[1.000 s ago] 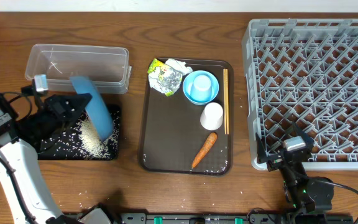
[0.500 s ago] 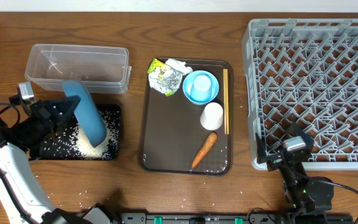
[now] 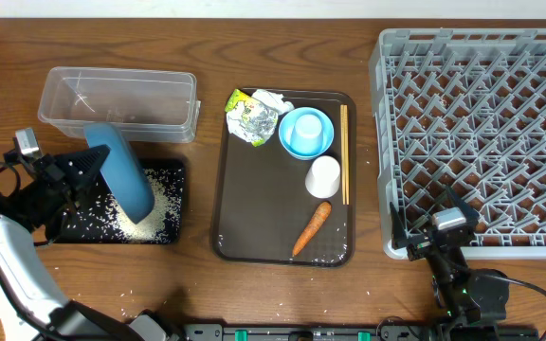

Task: Sort waste into correct bins and load items into the dishwasher rack
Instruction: 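Tilt the blue plate with the left gripper to dump rice onto black tray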

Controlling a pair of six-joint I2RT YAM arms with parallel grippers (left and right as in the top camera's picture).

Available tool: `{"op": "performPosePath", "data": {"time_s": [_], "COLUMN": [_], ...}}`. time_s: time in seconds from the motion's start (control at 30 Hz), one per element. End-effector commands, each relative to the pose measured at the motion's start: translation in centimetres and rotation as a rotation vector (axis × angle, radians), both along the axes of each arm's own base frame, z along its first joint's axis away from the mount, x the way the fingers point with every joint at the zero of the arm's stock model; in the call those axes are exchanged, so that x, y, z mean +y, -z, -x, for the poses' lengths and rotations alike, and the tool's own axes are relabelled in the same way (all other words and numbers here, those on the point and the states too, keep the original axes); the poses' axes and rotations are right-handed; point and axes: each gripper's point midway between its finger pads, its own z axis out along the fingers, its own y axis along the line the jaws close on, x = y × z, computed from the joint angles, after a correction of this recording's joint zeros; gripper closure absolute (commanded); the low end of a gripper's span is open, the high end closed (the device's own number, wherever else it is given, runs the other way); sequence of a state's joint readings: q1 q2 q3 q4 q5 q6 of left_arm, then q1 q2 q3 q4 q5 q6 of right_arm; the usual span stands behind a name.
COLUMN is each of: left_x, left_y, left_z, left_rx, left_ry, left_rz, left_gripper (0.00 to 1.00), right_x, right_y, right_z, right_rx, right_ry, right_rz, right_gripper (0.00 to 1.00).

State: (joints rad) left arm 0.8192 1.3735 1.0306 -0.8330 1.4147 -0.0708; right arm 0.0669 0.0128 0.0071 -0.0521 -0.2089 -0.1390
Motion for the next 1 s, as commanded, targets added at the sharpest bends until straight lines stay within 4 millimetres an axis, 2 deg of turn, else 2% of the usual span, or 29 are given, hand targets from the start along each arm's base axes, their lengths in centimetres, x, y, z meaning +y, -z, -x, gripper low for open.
{"op": "performPosePath", "data": {"time_s": [0.0,0.17,0.27,0.33,0.43,0.53,0.6,0.73,0.8,0.9,0.97], "left_x": [-0.1,-0.1,0.6,0.7,1.4,1.2,1.3,0.8,1.5,1.4,1.7], "left_y": [-0.7,-0.4,0.0,0.2,0.4,0.4,0.4,0.4,0.5,0.4,0.3], "left_z": [-0.1,-0.2,-0.6,-0.6,-0.7,-0.2,-0.3,0.1,-0.2,0.2,0.1], "left_rx": [-0.035,-0.004,-0.044,-0.006,-0.026,0.012,-0.028,0.002,-0.042,0.012,-0.022], "left_ry": [0.022,0.029,0.028,0.018,0.005,-0.006,0.0,-0.002,-0.002,-0.019,-0.021], "left_rz": [0.097,0.223,0.169,0.222,0.196,0.245,0.192,0.232,0.168,0.247,0.206], "left_gripper": [0.94,0.94,0.94,0.94,0.94,0.94,0.94,0.94,0.94,0.94,0.94], "right_x": [0.3,0.3,0.3,0.3,0.3,0.3,0.3,0.3,0.3,0.3,0.3], "right_y": [0.1,0.1,0.1,0.1,0.1,0.1,0.1,0.1,0.1,0.1,0.1], "right_z": [0.1,0.1,0.1,0.1,0.1,0.1,0.1,0.1,0.1,0.1,0.1], "right_rx": [0.003,0.003,0.003,0.003,0.003,0.003,0.003,0.003,0.003,0.003,0.003], "right_ry": [-0.014,-0.014,-0.014,-0.014,-0.014,-0.014,-0.014,-0.014,-0.014,-0.014,-0.014], "right_rz": [0.001,0.001,0.0,0.001,0.001,0.001,0.001,0.001,0.001,0.001,0.001], "right_gripper": [0.01,0.01,0.01,0.01,0.01,0.01,0.01,0.01,0.01,0.01,0.01]}}
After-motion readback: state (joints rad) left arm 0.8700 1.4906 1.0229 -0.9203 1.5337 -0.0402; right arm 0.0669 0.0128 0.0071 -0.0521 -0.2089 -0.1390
